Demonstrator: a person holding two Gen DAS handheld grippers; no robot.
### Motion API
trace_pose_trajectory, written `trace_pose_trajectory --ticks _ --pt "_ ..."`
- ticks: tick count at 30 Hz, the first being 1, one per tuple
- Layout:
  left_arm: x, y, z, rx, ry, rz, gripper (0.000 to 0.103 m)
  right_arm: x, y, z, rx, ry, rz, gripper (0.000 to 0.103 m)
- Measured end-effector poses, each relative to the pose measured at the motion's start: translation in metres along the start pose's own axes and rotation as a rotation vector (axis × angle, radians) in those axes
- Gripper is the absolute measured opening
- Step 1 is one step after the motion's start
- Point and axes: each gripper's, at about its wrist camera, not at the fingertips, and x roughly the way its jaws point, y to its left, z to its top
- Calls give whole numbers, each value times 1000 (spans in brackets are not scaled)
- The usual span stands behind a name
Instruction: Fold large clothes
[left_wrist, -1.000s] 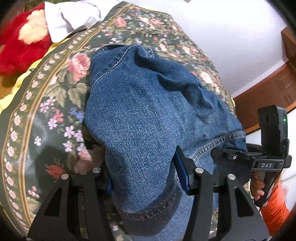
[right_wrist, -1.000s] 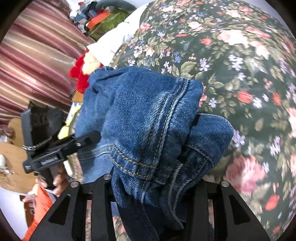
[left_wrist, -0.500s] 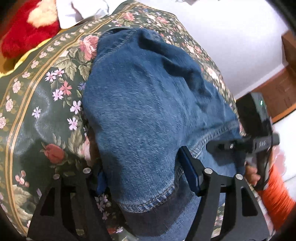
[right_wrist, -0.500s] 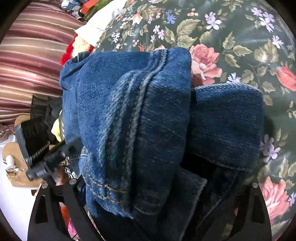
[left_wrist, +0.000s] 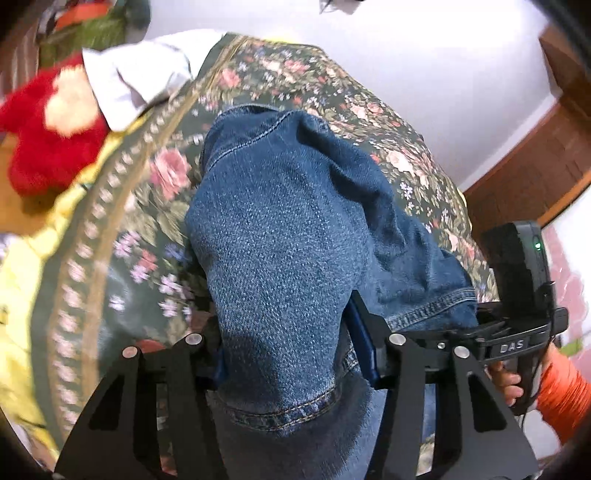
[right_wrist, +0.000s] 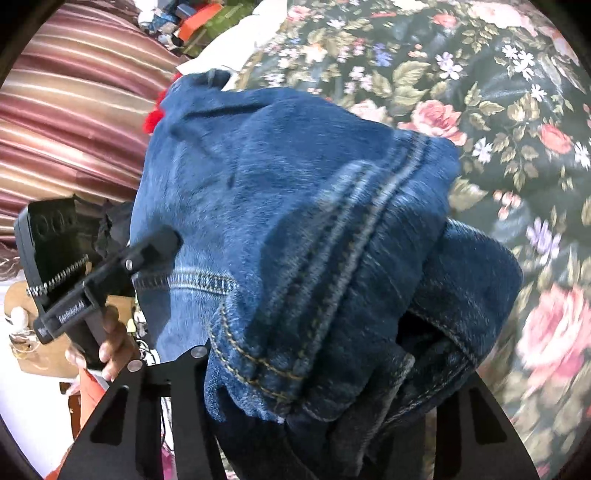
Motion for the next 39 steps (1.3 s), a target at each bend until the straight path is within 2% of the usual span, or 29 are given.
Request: trace_pose_trajectory --ticks 3,4,7,9,12,14,17,22,25,27,30,32,34,36,39 --pt "-9 10 -7 -4 9 23 54 1 14 -10 10 -25 27 50" --pt "-2 12 -3 -16 18 32 54 3 17 -11 8 -29 26 50" --pt "13 35 -17 -67 72 82 54 26 25 -12 14 -23 -2 50" --pt "19 41 -24 -71 56 95 58 48 27 -14 21 -5 -43 51" --pt "19 40 -28 -84 40 114 62 56 33 -9 4 -12 -95 57" --pt "16 37 -28 -88 37 122 62 56 33 -8 13 5 -96 60" --pt "3 27 -27 -53 13 164 62 46 30 -7 2 30 -91 63" --pt "-31 9 -15 46 -93 272 62 18 34 -8 -93 59 -119 63" --pt "-36 4 4 98 -122 312 64 4 45 -10 -165 41 -187 65" --pt "-27 2 18 130 -119 342 65 -1 56 -12 -236 27 -231 65" --pt "-1 4 37 145 -81 351 65 -11 42 -16 -296 11 -272 68" --pt "22 6 48 133 -44 346 65 -11 42 -19 -309 -6 -312 78" --pt "41 6 55 147 -30 386 69 -14 40 -22 -333 -45 -360 87" --pt "57 7 59 170 -24 429 80 -19 35 -23 -352 -80 -414 89" --pt "70 12 60 145 4 454 82 -31 24 -18 -308 -83 -385 89"
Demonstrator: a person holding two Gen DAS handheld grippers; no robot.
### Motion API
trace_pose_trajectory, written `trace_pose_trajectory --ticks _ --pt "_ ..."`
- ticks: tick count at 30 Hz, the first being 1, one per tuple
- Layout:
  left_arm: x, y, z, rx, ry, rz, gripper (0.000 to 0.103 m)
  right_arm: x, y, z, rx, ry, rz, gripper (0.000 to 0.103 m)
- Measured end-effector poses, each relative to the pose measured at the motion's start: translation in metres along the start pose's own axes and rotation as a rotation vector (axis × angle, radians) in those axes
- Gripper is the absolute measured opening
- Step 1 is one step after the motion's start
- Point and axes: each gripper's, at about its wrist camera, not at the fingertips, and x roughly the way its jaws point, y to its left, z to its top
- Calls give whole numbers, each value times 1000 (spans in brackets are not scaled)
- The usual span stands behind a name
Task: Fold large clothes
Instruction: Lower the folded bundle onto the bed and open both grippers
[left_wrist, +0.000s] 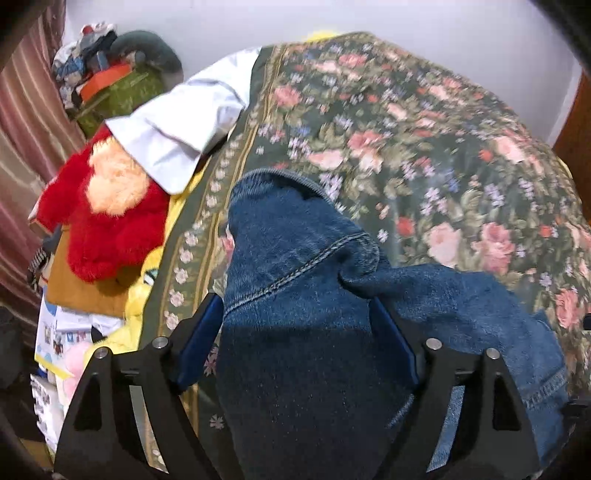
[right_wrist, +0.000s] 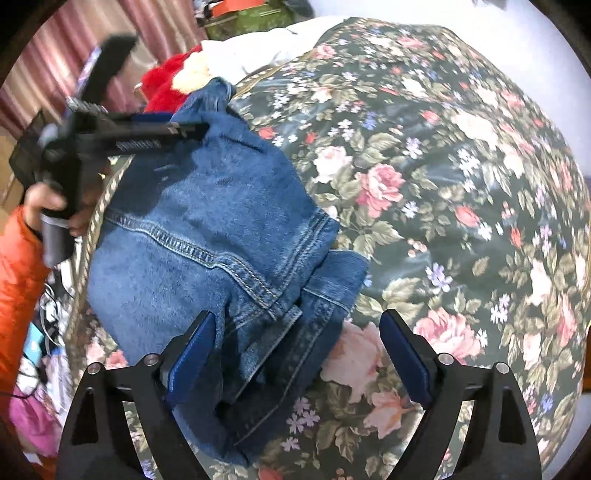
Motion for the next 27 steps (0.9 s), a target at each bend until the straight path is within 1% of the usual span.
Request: trace_pose_trajectory --ticks 1,5,7,9,10,12,14,16,18,20,22,23,25,27 --pt "-4 2 -1 -18 -8 -8 82 -5 -4 1 14 -8 4 89" --pt "-41 9 -12 -84 -78 -53 81 -20 -2 11 40 -107 11 89" --pt "-58 10 -21 -101 -104 -78 81 -17 3 18 41 -125 9 89" --pt "-72 9 -34 -85 -108 -77 81 0 9 23 38 -106 -16 89" --pt "-79 6 -45 -61 -109 -63 81 8 10 23 38 -91 -24 89" --pt "-85 2 -66 -35 -95 -43 81 32 9 17 53 -37 -39 89" --pt "-87 -4 -89 -10 -68 -31 81 38 1 9 103 -42 -18 91" --pt "-87 -11 -112 23 -42 4 81 35 -9 5 166 -33 28 91" --pt "-86 -15 -133 27 -22 19 82 28 -18 0 219 -13 52 91" --pt "-95 -13 -148 -21 -35 14 82 17 -18 -6 227 -18 41 91" --pt "-104 -10 -155 -59 -17 -13 81 0 -12 -13 209 -46 7 91" --pt "-110 -8 -158 -74 -20 -14 81 -10 -7 -17 193 -66 -11 91" --pt "-125 -7 -158 -83 -47 1 81 -34 5 -24 172 -111 -18 91" --pt "-151 -9 -155 -82 -97 21 81 -61 18 -30 157 -167 -5 91"
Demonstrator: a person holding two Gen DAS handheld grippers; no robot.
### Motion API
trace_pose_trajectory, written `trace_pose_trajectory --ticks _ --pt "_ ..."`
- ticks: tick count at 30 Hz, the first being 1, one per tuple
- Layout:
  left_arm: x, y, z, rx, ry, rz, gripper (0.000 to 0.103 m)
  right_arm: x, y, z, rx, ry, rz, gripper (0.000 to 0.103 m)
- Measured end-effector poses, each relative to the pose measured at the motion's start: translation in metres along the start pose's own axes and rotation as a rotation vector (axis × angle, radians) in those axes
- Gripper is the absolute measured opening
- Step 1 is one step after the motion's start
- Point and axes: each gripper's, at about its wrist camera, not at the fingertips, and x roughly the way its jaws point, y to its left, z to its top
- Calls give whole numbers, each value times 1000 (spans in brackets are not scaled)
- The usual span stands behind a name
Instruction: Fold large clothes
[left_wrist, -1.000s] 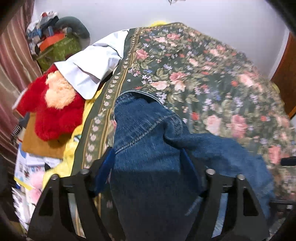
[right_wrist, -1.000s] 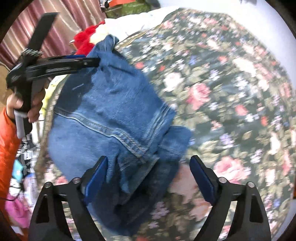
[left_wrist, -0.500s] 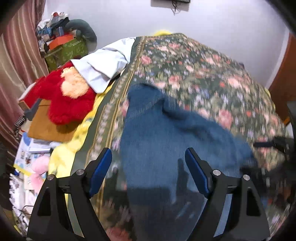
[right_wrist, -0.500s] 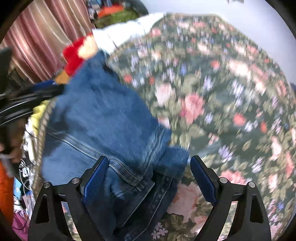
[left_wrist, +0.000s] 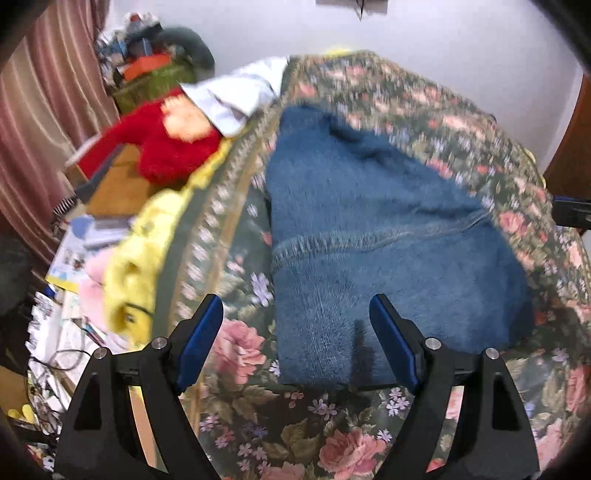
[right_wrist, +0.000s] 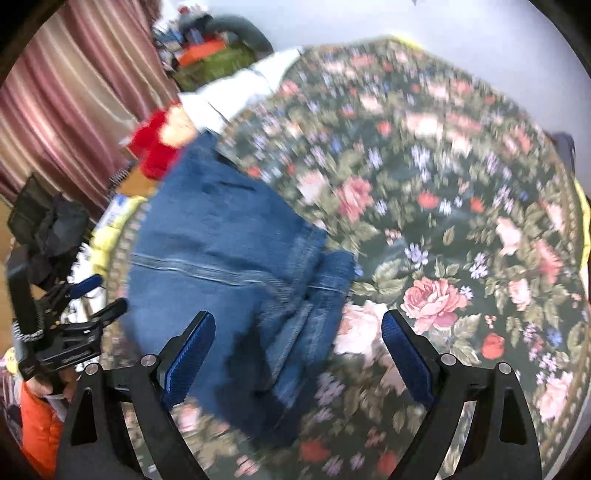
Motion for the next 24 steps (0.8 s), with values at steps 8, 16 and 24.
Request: trace_pose_trajectory --ticks 8,16,24 --pt "-129 -11 23 -10 -335 -40 81 -128 62 -24 -108 -335 39 91" --pt "-238 -30 12 -19 -602 -102 81 -220 104 -60 -141 -576 75 91" --pt "-283 -53 -15 8 -735 -68 82 -265 131 -107 -158 -731 -4 91"
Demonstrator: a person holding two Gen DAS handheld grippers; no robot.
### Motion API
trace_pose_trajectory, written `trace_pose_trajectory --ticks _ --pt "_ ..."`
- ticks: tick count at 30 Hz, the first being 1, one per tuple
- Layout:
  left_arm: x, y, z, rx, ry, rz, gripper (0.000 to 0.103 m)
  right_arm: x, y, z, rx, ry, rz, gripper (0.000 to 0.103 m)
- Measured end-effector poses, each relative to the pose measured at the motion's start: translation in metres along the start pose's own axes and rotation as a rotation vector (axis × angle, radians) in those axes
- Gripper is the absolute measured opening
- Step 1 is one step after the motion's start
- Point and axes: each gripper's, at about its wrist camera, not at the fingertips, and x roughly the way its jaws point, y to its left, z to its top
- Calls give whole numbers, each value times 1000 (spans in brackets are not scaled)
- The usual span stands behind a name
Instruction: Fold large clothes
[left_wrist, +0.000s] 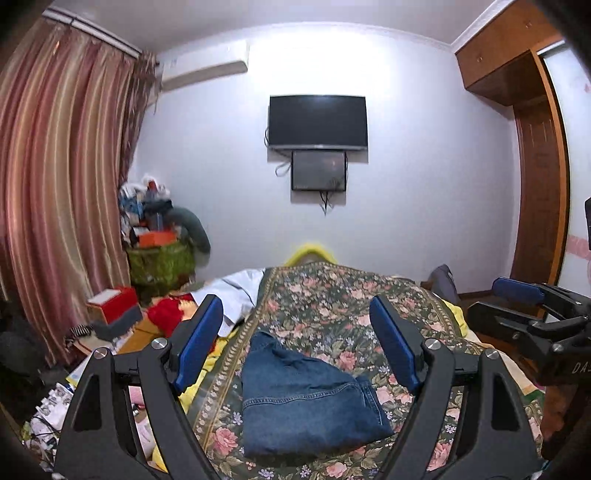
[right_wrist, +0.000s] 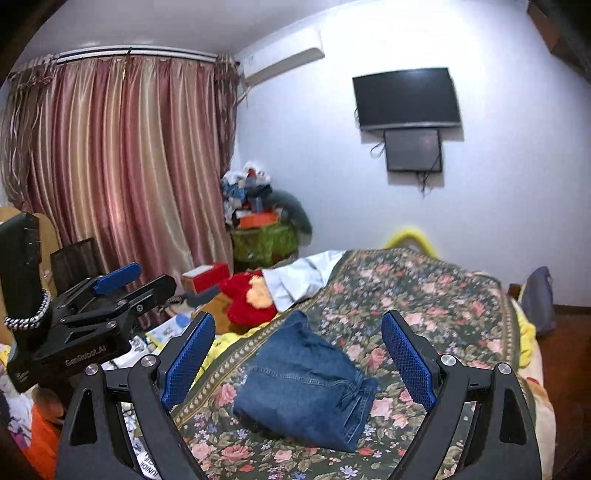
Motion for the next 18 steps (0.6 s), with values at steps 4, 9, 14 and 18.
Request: trace_pose_trajectory --ticks 4,9,14,18 --pt "-10 -6 -5 -3 -7 12 89 -15 7 -7 5 -22 -39 94" --pt "-13 -1 -9 -23 -13 16 102 -24 8 -15 31 -25 -72 99" --pt "-10 5 -10 -64 5 0 102 -19 4 -18 48 -10 -120 103" --pt "-11 5 -13 -76 14 6 102 -15 2 -19 53 -3 -125 103"
